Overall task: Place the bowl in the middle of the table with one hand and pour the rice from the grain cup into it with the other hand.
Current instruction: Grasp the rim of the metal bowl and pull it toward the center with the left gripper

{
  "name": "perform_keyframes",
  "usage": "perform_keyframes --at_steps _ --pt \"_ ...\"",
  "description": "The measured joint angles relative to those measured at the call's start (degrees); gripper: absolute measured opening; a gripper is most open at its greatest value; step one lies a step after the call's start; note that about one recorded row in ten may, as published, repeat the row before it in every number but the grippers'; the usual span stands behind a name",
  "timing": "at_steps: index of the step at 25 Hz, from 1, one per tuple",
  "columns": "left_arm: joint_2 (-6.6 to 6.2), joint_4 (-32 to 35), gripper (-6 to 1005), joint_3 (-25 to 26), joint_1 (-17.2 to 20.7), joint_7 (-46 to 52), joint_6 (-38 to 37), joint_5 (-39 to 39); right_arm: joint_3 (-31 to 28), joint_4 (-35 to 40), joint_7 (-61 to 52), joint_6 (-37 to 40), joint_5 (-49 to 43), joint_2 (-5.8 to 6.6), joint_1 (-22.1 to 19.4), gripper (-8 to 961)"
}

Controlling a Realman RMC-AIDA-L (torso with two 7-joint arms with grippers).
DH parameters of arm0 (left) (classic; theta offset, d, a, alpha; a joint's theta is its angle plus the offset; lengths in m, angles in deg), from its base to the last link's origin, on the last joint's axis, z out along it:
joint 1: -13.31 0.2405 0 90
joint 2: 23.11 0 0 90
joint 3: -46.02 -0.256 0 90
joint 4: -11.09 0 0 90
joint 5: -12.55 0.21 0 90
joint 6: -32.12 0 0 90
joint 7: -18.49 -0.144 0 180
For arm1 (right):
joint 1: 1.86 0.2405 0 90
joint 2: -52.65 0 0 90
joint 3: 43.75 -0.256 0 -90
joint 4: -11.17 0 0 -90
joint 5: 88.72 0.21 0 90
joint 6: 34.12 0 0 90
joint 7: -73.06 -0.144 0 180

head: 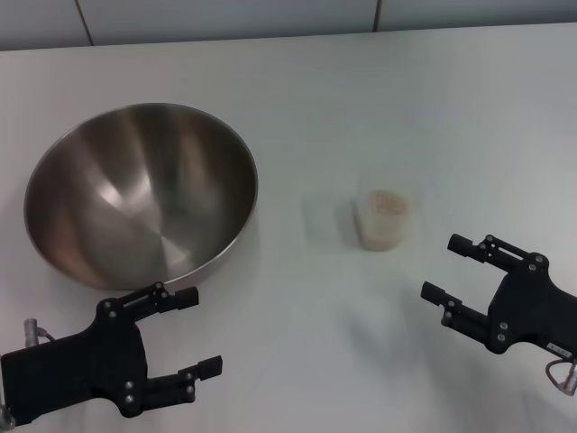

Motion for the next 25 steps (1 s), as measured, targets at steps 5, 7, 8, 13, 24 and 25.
perform_keyframes --at_steps 5,7,8,13,24,25 --pt "0.0 0.06 813 0.54 0.06 0.0 0.04 0.0 0.0 0.0 0.0 0.02 0.0 0.0 0.17 685" --pt "0.0 0.08 813 0.56 0.07 0.0 0.05 0.0 0.0 0.0 0.0 0.04 0.0 0.02 0.18 685" --pt "0.0 0.1 813 0.57 0.08 0.0 0.05 0.0 0.0 0.0 0.0 0.09 0.0 0.04 0.18 685" --pt "0.0 0.3 813 4.06 0.17 -0.42 0.03 0.0 0.0 -0.01 0.0 0.05 0.23 0.02 0.63 684" --pt "-0.03 0.9 813 30.95 0.78 15.31 -3.54 -8.21 -0.52 -2.25 0.0 -1.4 0.51 -0.03 2.28 684" --pt "-0.1 2.14 813 33.74 0.53 21.44 -2.61 -8.95 -0.61 -2.53 0.0 -1.79 0.61 -0.02 2.64 684"
